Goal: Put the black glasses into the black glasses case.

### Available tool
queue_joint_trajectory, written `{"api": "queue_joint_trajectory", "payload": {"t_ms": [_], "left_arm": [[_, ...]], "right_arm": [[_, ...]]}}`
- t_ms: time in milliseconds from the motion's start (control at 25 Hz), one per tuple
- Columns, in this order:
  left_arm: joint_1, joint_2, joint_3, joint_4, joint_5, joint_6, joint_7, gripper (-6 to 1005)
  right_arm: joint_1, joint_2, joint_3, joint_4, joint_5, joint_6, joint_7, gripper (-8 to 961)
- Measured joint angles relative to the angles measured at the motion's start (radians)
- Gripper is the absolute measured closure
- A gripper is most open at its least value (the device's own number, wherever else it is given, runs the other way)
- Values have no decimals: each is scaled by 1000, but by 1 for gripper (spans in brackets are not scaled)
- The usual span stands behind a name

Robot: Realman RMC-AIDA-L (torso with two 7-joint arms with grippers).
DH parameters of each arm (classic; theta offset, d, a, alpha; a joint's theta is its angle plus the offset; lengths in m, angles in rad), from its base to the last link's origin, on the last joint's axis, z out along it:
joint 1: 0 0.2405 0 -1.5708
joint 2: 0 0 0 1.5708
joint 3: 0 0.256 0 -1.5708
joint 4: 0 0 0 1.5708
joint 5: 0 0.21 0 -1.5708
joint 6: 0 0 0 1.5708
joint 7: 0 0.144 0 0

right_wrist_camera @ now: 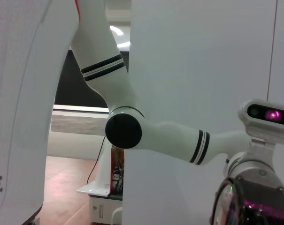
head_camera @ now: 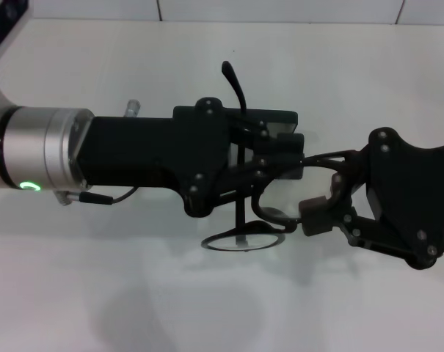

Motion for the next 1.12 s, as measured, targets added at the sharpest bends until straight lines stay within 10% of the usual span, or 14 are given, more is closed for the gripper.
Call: {"api": "queue_joint_trajectory", "payload": {"t_ms": [1120], "left_arm": [[14,-11,-51,-9,40,40,33,843]], "right_arm": [[-11,0,-26,0,29,-10,0,922]]}}
